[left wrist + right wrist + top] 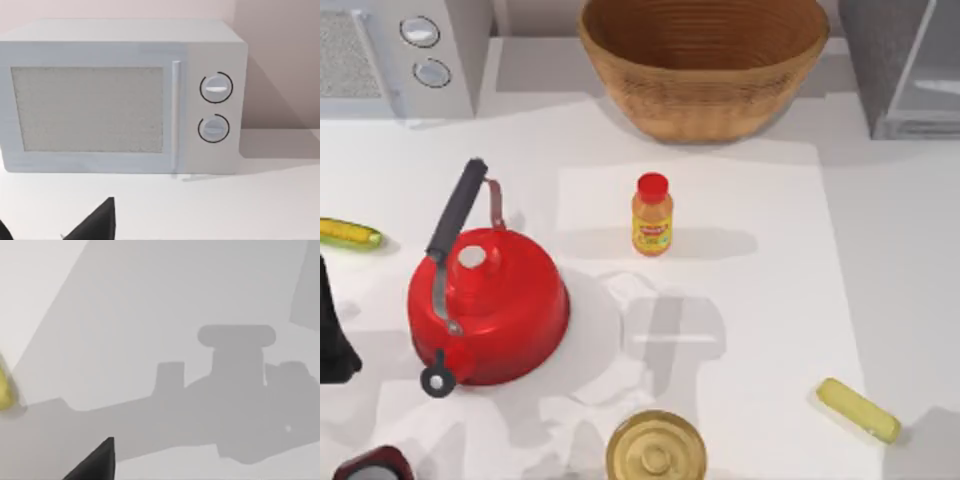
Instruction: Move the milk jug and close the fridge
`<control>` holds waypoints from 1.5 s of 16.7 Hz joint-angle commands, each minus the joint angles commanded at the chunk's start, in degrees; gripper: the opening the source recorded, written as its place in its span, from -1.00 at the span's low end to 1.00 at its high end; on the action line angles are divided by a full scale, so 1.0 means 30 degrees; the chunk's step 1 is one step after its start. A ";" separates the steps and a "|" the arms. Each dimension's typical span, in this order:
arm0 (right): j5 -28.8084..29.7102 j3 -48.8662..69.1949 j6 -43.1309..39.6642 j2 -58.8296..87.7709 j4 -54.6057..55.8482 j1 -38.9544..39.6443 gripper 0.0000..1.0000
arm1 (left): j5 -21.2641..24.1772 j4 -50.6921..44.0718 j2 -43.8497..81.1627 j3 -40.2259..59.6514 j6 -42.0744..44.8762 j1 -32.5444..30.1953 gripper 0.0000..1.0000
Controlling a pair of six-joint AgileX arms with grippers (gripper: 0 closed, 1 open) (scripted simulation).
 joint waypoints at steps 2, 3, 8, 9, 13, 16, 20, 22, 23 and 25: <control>-0.1465 0.0974 -0.4378 0.4298 -0.0093 -0.4281 1.00 | 0.0000 0.0000 0.0000 0.0000 0.0000 0.0000 1.00; -0.2050 0.1373 -0.6303 0.6196 -0.0140 -0.6250 1.00 | 0.0000 0.0000 0.0000 0.0000 0.0000 0.0000 1.00; -0.3423 0.2625 -1.2942 1.2785 -0.0327 -1.3338 1.00 | 0.0000 0.0000 0.0000 0.0000 0.0000 0.0000 1.00; -0.3577 0.2756 -1.3668 1.3524 -0.0328 -1.4180 1.00 | 0.0000 0.0000 0.0000 0.0000 0.0000 0.0000 1.00; -0.3844 0.2999 -1.4688 1.4753 -0.0350 -1.5556 1.00 | 0.0000 0.0000 0.0000 0.0000 0.0000 0.0000 1.00; -0.3844 0.2999 -1.4688 1.4753 -0.0350 -1.5556 1.00 | 0.0000 0.0000 0.0000 0.0000 0.0000 0.0000 1.00; -0.3739 0.2893 -1.4103 1.4717 0.0180 -1.5063 1.00 | 0.0000 0.0000 0.0000 0.0000 0.0000 0.0000 1.00; -0.3596 0.2856 -1.2847 1.4783 0.1256 -1.4229 1.00 | 0.0000 0.0000 0.0000 0.0000 0.0000 0.0000 1.00; -0.3504 0.2848 -1.1953 1.4835 0.1984 -1.3690 1.00 | 0.0000 0.0000 0.0000 0.0000 0.0000 0.0000 1.00; -0.3266 0.2839 -0.9686 1.4932 0.3789 -1.2377 1.00 | 0.0000 0.0000 0.0000 0.0000 0.0000 0.0000 1.00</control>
